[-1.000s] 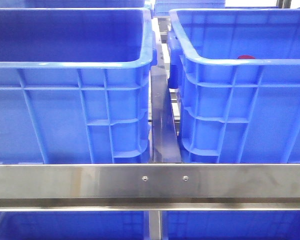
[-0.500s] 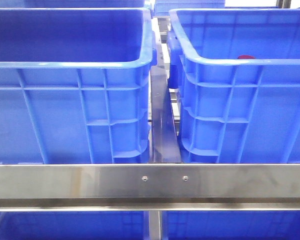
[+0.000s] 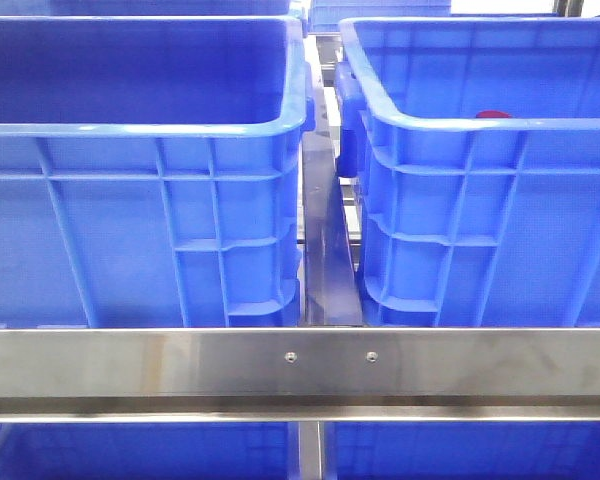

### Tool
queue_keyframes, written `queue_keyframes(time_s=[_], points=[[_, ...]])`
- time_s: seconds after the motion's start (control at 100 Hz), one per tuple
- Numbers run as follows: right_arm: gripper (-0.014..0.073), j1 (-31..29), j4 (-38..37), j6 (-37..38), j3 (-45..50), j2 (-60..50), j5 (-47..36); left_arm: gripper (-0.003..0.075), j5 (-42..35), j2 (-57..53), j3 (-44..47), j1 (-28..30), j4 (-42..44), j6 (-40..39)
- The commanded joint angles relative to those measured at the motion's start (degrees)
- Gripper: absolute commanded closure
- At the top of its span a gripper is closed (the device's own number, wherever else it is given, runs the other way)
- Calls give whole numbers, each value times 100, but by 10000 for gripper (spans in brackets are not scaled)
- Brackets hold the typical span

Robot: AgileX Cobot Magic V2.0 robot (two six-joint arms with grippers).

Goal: Pick red and yellow buttons and place in box

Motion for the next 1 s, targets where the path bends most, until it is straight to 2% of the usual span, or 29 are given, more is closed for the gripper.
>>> queue_keyframes(time_s=[0.0,0.12,0.35,0.69,0.99], points=[[651,11,151,-5,-156,-34,124,739,-911,-179,227,203,-403,443],[651,11,151,-5,-156,-34,124,739,-1382,-572,820,384,-859,733],[651,11,157,-5,-156,-34,124,739,-2157,-1197,1847,396,-899,733],[651,11,157,-5,-156,-34,124,739,-3304,-1224,2807,396,-987,722],[651,11,157,-5,-156,-34,124,739,-3255,-1224,2829,396,-999,722]])
